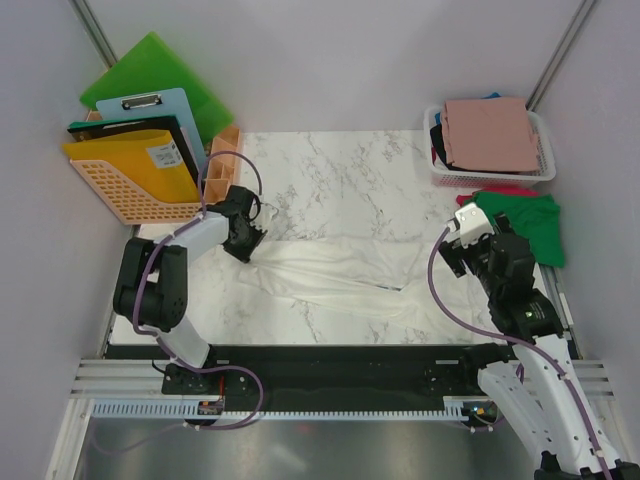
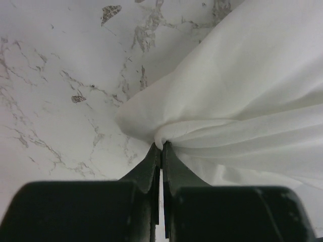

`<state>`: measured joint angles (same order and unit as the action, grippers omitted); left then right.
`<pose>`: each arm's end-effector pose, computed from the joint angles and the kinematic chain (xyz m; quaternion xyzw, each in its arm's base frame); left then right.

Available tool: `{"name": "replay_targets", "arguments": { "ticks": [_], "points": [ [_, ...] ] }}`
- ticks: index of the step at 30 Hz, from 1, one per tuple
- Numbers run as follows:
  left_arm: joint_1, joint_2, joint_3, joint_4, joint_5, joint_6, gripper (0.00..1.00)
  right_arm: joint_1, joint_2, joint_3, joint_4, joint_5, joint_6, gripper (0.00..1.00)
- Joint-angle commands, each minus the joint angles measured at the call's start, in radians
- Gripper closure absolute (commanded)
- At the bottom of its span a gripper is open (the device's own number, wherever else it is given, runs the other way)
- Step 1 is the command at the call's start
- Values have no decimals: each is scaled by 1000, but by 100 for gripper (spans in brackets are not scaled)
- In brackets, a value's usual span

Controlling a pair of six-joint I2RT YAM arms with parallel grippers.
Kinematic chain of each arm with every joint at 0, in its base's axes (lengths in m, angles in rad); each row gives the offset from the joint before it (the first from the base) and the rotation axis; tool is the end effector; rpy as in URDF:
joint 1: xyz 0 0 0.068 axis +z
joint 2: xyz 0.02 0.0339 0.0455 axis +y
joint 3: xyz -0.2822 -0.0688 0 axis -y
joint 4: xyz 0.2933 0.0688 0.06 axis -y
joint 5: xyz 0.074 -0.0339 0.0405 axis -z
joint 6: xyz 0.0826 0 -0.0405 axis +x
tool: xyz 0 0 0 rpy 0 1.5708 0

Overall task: Fold and stack the t-shirts
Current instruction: Fold the tshirt

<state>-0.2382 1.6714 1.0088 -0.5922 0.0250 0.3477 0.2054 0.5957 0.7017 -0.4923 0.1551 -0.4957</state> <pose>0.3543 -0.0882 0.1123 0.2870 0.9448 -0.0037 0.1578 0.2139 0.0315 0.3039 -0.2435 0.7917 -0.1441 0.5414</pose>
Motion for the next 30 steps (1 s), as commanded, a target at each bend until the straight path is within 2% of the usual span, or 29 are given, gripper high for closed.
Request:
{"name": "replay_targets", "arguments": {
  "ticks": [1,2,3,4,6,7,9,20,23,24,26,27,28,29,30],
  "points": [
    [-1,10,48,35,-68,-35,98,-3,-17,-5,21,-3,8,2],
    [-1,8,47,37,-72,-32,97,-4,-17,-7,20,-5,8,2],
    [-1,4,44,38,-80,-32,86,-4,-19,-10,18,-6,8,2],
    [-1,-5,43,37,-92,-32,51,-3,-19,-11,17,-9,9,2],
    [-1,-18,28,58,-112,-33,21,-3,-17,-14,18,-18,17,2],
    [-1,-21,22,68,-147,-32,0,-3,-16,-15,18,-22,20,2],
    [-1,-30,14,77,-175,-24,0,-3,-14,-18,18,-29,31,2],
    [13,-189,-52,111,-352,83,0,-3,-45,-36,14,-25,28,2],
    [17,-289,-61,89,-338,93,0,-3,-43,-36,11,-31,32,2],
    [17,-356,-59,68,-219,88,6,-3,-40,-37,11,-32,34,2],
    [16,-421,-56,-9,-78,68,19,-3,-36,-39,11,-45,45,2],
    [16,-442,-56,-44,64,65,43,-3,-30,-39,11,-51,49,2],
    [16,-473,-61,-67,114,63,71,-4,-28,-39,11,-60,52,2],
    [13,-481,-78,-92,143,56,97,-3,-27,-39,9,-83,52,11],
    [13,-487,-90,-98,160,54,98,-3,-17,-39,11,-101,54,15]
  ]
}}
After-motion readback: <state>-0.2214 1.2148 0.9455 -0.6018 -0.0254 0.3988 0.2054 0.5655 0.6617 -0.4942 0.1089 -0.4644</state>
